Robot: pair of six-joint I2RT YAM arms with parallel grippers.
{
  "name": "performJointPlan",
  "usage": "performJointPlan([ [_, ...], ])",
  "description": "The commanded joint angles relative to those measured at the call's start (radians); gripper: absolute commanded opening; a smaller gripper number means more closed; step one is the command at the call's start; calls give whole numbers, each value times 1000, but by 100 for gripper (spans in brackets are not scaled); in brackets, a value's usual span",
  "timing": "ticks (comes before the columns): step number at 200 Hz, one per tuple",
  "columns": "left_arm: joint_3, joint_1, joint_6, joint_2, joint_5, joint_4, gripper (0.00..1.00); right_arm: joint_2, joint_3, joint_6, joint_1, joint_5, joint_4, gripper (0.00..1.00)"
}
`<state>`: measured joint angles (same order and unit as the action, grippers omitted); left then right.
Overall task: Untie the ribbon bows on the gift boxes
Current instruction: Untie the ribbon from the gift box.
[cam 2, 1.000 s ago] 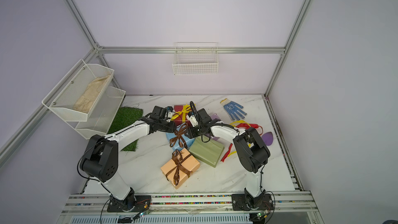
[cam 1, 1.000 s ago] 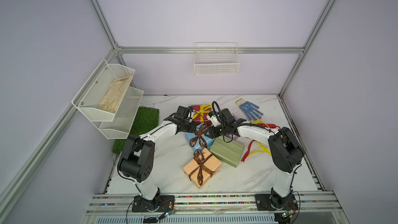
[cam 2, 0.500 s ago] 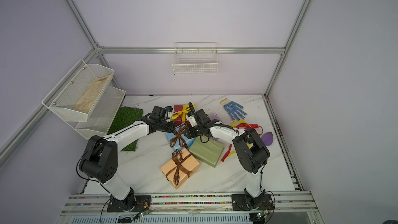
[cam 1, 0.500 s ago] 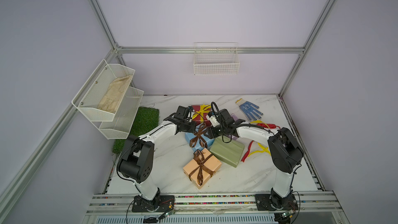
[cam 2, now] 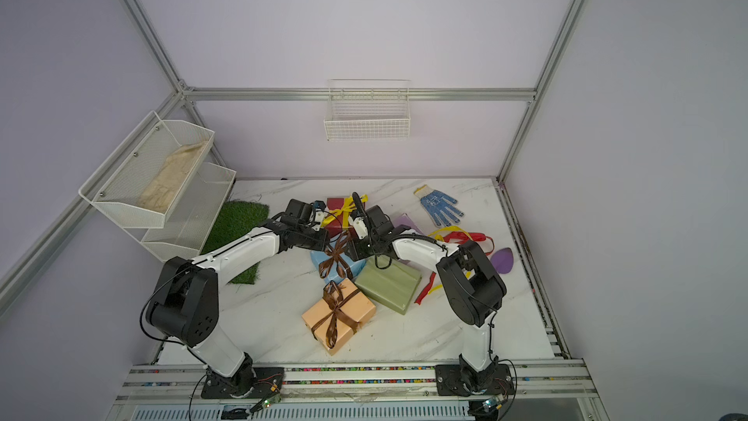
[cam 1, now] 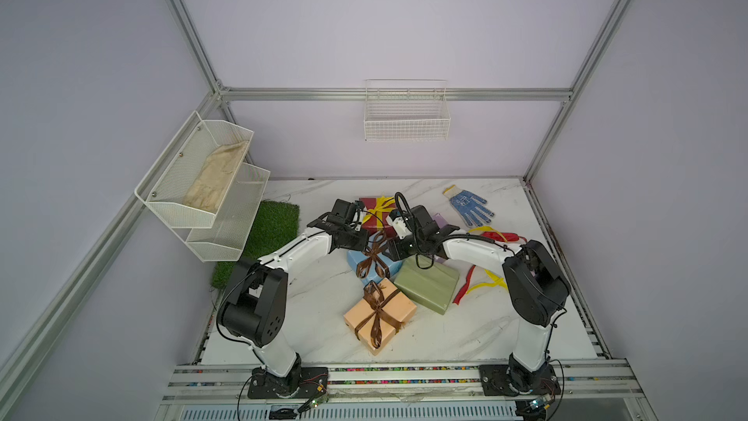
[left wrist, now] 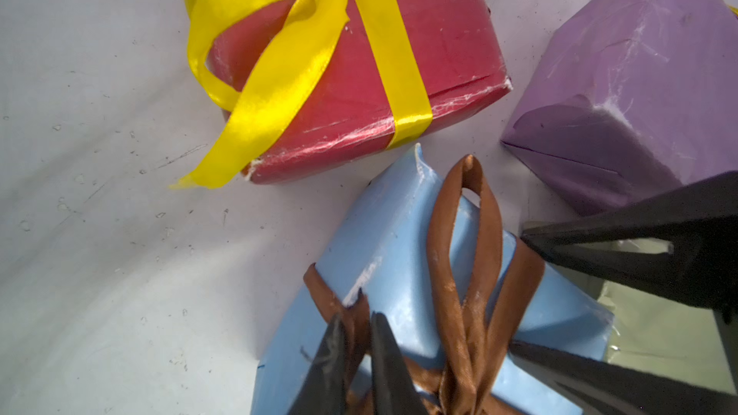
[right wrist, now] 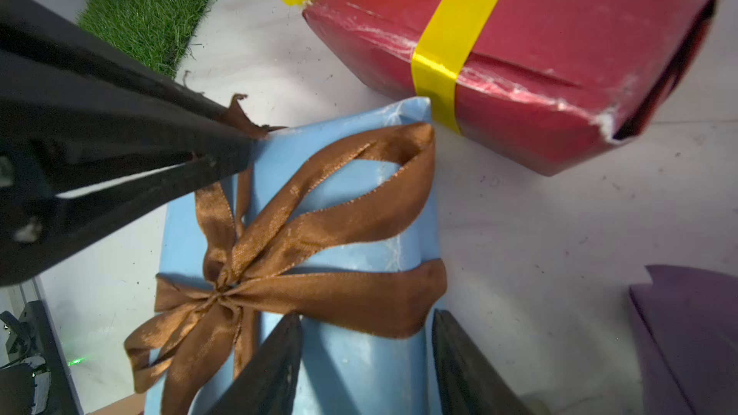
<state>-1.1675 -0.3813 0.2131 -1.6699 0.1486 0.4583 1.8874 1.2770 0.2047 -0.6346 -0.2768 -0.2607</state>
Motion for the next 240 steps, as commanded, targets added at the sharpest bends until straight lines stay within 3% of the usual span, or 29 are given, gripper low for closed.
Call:
performJointPlan([
  [1,-17,-4,-19,64,19,3,18,34,-21,5,-8,74,-85,55],
  [34,-9,-4,-21,70,23,6,17,33,-16,11,-10,76,-83,55],
  [104,2,-4,-24,114,12,17,0,33,-23,14,-11,85,-83,56],
  [180,-43,-4,-16,180,-39,28,0,47,-29,6,-13,105,-92,56],
  [240,-128,1,-24,248,-207,26,0,59,-38,3,-13,111,-88,56],
])
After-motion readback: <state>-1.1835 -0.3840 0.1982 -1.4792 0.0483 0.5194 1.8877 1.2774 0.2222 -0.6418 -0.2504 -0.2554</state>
